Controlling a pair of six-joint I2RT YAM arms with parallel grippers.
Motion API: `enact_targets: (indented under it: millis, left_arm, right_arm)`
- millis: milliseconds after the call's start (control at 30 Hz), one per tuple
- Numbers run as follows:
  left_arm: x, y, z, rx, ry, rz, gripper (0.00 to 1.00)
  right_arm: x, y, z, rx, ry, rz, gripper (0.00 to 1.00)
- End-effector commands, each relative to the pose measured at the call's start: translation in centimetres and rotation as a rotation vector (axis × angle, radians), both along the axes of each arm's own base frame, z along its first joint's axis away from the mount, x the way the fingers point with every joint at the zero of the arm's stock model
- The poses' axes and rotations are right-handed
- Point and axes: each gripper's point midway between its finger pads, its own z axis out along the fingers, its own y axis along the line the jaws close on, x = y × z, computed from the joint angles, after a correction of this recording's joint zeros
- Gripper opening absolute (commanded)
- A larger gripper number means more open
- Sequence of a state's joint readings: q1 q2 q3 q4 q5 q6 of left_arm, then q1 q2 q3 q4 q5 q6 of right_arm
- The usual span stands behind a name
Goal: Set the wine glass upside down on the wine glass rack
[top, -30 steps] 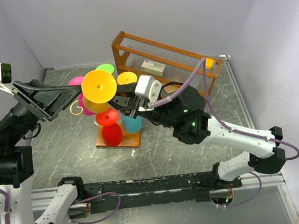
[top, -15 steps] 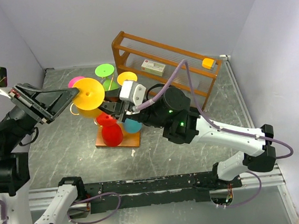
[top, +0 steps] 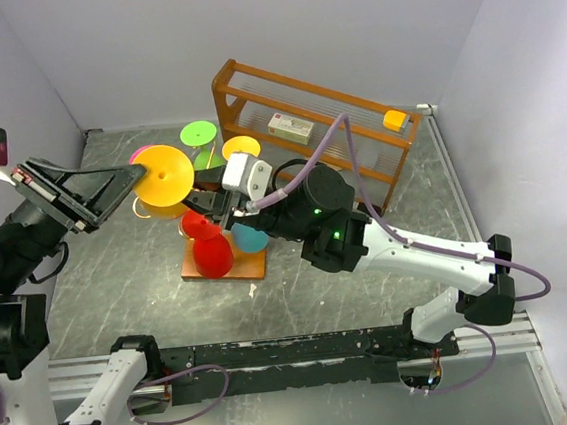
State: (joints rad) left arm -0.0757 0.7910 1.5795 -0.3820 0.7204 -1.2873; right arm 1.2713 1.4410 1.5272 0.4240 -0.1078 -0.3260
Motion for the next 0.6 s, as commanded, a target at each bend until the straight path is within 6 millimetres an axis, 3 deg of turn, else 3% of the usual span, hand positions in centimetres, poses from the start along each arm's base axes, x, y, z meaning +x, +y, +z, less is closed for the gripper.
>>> enact_targets:
  millis: [0, 67, 233, 500, 567]
  left_arm:
    - [0.1, -0.4, -1.5, 0.050, 0.054, -0.025, 0.14]
    - [0.3, -0.3, -1.8, 0.050, 0.059, -0.019, 0.08]
    - [0.4, 0.0, -1.8, 0.054, 0.047, 0.011, 0.07]
    - [0.9, 1.7, -0.9, 0.057, 0.018, 0.166, 0.07]
    - [1.0, 2.2, -0.7, 0.056, 0.013, 0.208, 0.07]
  right_arm:
    - [-0.4, 0.1, 1.1, 0.063, -0.030, 0.008, 0.00]
    - [-0.5, 0.3, 1.0, 0.064, -0.030, 0.014, 0.00]
    - [-0.4, 0.0, 0.9, 0.090, -0.001, 0.020, 0.03]
    - [-1.2, -2.3, 1.4, 0.144, 0.048, 0.050, 0.56]
    - [-1.3, -2.9, 1.3, 0.151, 0.057, 0.052, 0.64]
